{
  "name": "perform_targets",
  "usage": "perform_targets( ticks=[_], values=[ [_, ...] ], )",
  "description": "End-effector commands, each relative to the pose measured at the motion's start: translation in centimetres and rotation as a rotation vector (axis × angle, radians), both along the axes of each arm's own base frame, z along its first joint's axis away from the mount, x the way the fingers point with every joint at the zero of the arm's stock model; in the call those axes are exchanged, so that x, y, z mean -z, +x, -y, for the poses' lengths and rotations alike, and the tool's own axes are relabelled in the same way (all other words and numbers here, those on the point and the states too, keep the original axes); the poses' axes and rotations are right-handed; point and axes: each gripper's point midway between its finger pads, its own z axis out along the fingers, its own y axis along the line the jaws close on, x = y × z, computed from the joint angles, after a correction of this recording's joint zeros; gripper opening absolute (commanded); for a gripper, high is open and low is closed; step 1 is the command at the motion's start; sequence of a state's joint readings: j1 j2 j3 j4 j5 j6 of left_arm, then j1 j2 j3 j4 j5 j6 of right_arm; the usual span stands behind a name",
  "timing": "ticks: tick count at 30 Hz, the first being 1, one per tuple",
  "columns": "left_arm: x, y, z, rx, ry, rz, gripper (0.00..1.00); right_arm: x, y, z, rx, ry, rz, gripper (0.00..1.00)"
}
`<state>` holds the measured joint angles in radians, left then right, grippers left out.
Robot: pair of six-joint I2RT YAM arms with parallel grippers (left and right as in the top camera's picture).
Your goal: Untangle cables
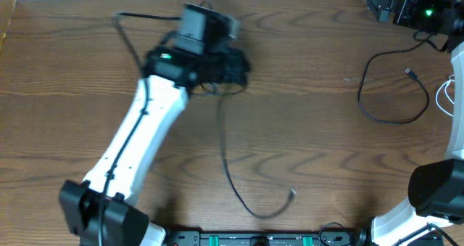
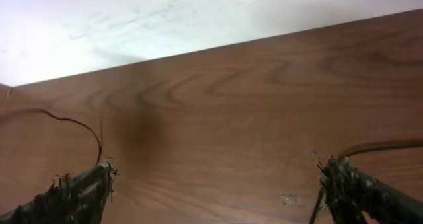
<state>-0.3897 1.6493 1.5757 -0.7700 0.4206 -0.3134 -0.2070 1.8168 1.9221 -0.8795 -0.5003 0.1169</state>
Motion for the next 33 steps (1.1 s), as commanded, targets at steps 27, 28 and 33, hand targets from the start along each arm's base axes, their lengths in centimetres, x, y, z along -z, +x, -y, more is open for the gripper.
perform_targets(
  ticks=[27, 28, 33],
  values=[
    [-7.5, 1.3, -17.6, -0.480, 0.133, 0.191, 0.95, 11.7, -0.5, -19.7, -0.403, -0.085, -0.225, 0.99],
    [-7.4, 1.4, -18.1, -0.494, 0.143, 0.191, 0.95, 11.7, -0.6, -20.8, -0.410, -0.092, -0.215, 0.99],
    [-7.4, 1.5, -19.0, -0.524, 0.163, 0.195, 0.95, 13.3, -0.8, -23.5, -0.255, -0.215, -0.246, 0.99]
  ],
)
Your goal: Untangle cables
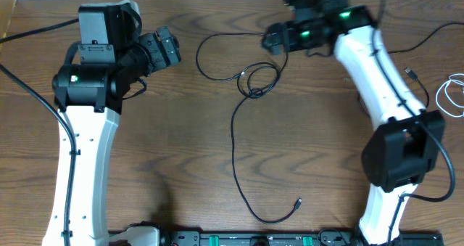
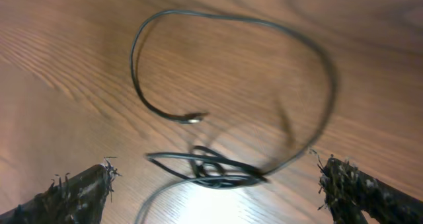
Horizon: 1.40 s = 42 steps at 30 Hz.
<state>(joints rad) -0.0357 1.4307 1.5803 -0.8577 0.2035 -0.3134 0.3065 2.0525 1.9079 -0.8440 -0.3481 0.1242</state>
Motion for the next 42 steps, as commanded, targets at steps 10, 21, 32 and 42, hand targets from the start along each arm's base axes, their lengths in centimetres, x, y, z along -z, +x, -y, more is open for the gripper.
perform_targets(
  ticks=[10, 21, 32, 42],
  values=[
    [-0.1, -0.2, -1.0, -0.014, 0.050, -0.008, 0.95, 7.3, -2.6, -0.5, 0.259, -0.220, -0.212, 0.99],
    [0.4, -0.4, -0.9, -0.014, 0.049, -0.023, 0.95, 10.2, -2.4, 2.1, 0.282, -0.264, -0.286, 0.81],
    [0.9, -0.9, -1.0, -0.013, 0.050, -0.051, 0.95, 15.2, -1.8, 0.3, 0.228, -0.252, -0.324, 0.61],
    [0.9, -0.9, -1.0, -0.013, 0.050, -0.053, 0.95, 16.9, -1.4, 0.3, 0.249, -0.249, -0.337, 0.13]
  ],
)
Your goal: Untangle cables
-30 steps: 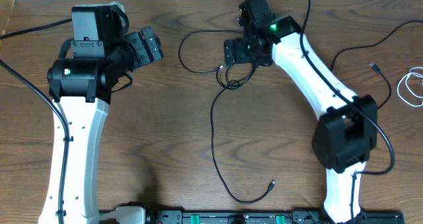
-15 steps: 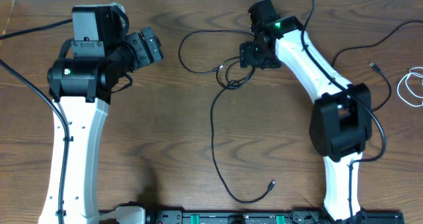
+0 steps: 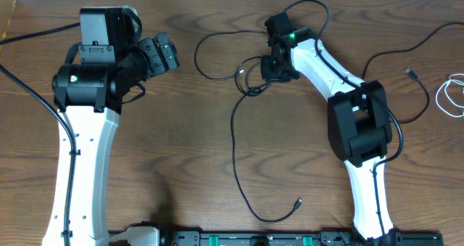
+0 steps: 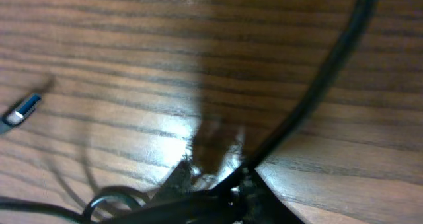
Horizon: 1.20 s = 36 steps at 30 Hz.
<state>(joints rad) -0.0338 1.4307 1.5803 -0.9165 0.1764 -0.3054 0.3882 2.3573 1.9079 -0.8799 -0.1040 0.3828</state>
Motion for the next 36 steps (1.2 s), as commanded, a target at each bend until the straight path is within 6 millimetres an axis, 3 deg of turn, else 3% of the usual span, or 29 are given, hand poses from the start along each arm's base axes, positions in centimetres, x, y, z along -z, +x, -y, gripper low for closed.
perform_targets(
  ticks=[1, 3, 6, 9, 14, 21, 27, 31, 36],
  values=[
    [-0.1, 0.1, -0.4, 0.002, 0.023, 0.004, 0.95, 0.4, -0.1, 0.0, -0.001, 0.001, -0.009, 0.09],
    [-0.1, 0.1, -0.4, 0.002, 0.023, 0.003, 0.95, 0.2, -0.1, -0.1, -0.003, 0.010, -0.010, 0.01],
    [-0.1, 0.1, -0.4, 0.002, 0.023, 0.003, 0.95, -0.8, 0.2, -0.1, -0.001, 0.022, 0.007, 0.01],
    [-0.1, 0.1, -0.4, 0.002, 0.023, 0.003, 0.95, -3.7, 1.0, 0.6, 0.016, 0.046, 0.060, 0.01],
    [-0.1, 0.1, -0.4, 0.002, 0.023, 0.003, 0.95, -11.6, 2.6, 3.6, 0.042, 0.086, 0.219, 0.01],
    [-0.1, 0.1, -0.4, 0.002, 0.022, 0.003, 0.95, -25.8, 2.1, 12.1, 0.164, 0.128, 0.504, 0.01],
    [-0.1, 0.1, -0.3, 0.005, 0.019, 0.004, 0.95, -37.0, -1.8, 22.8, 0.378, 0.107, 0.775, 0.01],
    [-0.1, 0.1, -0.3, 0.004, 0.019, 0.004, 0.95, -44.2, -6.7, 29.4, 0.530, 0.105, 0.974, 0.01],
    [-0.1, 0.1, -0.3, 0.002, 0.017, 0.004, 0.95, -50.6, -13.4, 35.4, 0.703, 0.055, 1.180, 0.01]
  ],
)
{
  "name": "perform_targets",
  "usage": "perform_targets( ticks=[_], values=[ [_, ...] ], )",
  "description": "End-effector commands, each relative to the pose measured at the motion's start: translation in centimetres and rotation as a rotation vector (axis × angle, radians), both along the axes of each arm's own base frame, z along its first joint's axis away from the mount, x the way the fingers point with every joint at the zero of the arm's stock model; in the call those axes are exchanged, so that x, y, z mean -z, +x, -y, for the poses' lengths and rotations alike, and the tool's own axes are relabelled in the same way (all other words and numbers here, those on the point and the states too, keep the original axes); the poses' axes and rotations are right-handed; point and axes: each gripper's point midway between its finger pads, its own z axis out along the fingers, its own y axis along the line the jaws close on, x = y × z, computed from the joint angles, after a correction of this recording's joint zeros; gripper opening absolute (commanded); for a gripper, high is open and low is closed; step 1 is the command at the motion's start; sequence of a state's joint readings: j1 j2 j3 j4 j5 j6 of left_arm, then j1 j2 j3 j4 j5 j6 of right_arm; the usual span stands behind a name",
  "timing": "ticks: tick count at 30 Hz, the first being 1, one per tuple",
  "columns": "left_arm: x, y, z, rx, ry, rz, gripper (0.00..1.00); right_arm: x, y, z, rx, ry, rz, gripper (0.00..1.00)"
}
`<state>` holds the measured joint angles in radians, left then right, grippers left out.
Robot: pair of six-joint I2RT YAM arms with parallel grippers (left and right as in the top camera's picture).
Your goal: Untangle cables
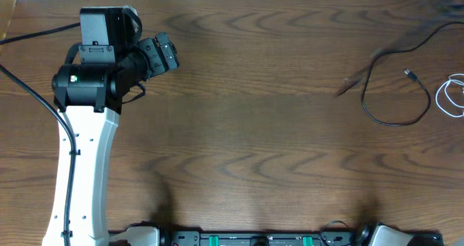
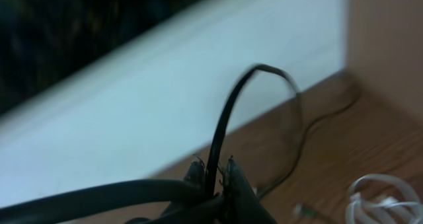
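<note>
In the right wrist view my right gripper (image 2: 211, 168) is shut on a black cable (image 2: 228, 112), which arches up from the fingertips, while a thinner strand (image 2: 301, 145) drops to the wood. The right arm is out of the overhead view. Another black cable (image 1: 391, 121) with a small plug (image 1: 411, 74) lies in a loop at the table's right. A faint blurred streak (image 1: 349, 85) shows just left of it. My left gripper (image 1: 168, 53) hangs over the far left of the table, away from any cable; its jaws are too small to read.
A coiled white cable (image 1: 453, 93) lies at the right edge and also shows as the white coil (image 2: 383, 197) in the wrist view. A pale wall (image 2: 132, 118) runs behind the table's back edge. The left arm's white link (image 1: 80, 159) stands along the left side.
The right arm, then at the knot in the middle of the table, has left the overhead view. The tangled cable is gone from the middle. The wrist view now looks at the back right corner.
First the left arm reached over the tangle at the back middle while the right gripper stood open at the far right. Then the left arm was back at the left and the right gripper open above the tangle. Then it was shut at the knot, and now holds cable near the right corner.
</note>
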<state>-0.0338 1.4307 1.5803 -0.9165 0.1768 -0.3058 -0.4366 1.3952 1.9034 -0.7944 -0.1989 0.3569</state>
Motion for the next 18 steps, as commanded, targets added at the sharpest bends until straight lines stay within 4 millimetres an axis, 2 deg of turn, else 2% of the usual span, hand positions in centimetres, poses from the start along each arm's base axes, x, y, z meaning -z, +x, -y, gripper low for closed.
perform_targets(
  ticks=[1, 2, 6, 9, 11, 14, 18],
  values=[
    [-0.1, 0.1, -0.3, 0.002, 0.018, 0.004, 0.95, -4.8, -4.6, 1.7, 0.071, 0.000, 0.145, 0.01],
    [-0.1, 0.1, -0.3, 0.002, 0.018, 0.004, 0.95, -5.9, -6.2, 2.9, 0.121, -0.012, 0.182, 0.01],
    [-0.1, 0.1, -0.3, 0.002, 0.018, 0.004, 0.95, -7.8, -9.5, 6.2, 0.249, -0.032, 0.250, 0.01],
    [-0.1, 0.1, -0.3, 0.002, 0.018, 0.004, 0.95, -7.5, -11.0, 9.2, 0.347, -0.041, 0.243, 0.01],
    [-0.1, 0.1, -0.3, 0.002, 0.018, 0.004, 0.95, -6.5, -11.4, 11.5, 0.404, -0.028, 0.218, 0.01],
    [-0.1, 0.1, -0.3, 0.002, 0.018, 0.004, 0.95, -3.9, -11.3, 15.4, 0.464, 0.003, 0.154, 0.01],
    [-0.1, 0.1, -0.3, 0.002, 0.018, 0.004, 0.95, 0.8, -9.2, 20.3, 0.485, 0.055, 0.058, 0.01]
  ],
)
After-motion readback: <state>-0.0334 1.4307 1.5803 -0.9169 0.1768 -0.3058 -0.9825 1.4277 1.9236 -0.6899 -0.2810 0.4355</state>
